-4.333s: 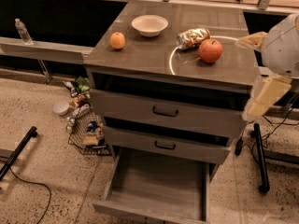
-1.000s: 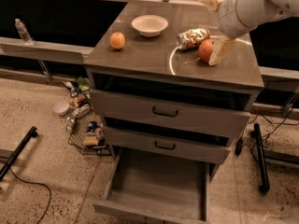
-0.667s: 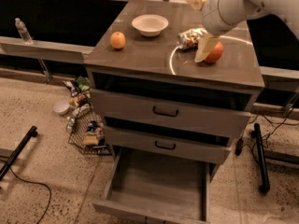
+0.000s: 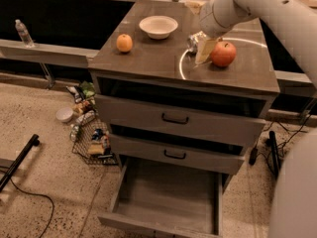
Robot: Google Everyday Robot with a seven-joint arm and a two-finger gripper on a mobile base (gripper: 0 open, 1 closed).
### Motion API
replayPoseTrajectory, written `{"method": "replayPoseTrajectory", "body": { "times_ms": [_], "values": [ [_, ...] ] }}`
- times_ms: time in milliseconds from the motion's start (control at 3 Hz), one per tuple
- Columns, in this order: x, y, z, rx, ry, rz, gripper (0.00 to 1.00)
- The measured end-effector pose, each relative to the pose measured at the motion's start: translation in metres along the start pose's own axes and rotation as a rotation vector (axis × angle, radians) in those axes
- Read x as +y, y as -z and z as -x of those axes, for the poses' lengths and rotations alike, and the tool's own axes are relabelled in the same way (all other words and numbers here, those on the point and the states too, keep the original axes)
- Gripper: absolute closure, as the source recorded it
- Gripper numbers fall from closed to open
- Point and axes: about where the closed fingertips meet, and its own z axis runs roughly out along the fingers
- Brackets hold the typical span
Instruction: Place orange can into bottom drawer
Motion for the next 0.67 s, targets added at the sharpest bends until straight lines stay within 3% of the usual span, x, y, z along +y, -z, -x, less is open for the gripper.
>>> {"method": "replayPoseTrajectory", "body": {
  "times_ms": [667],
  "values": [
    [-0.019,-0.038,-0.040,0.064,0.042,0.034,0.00]
  ]
}}
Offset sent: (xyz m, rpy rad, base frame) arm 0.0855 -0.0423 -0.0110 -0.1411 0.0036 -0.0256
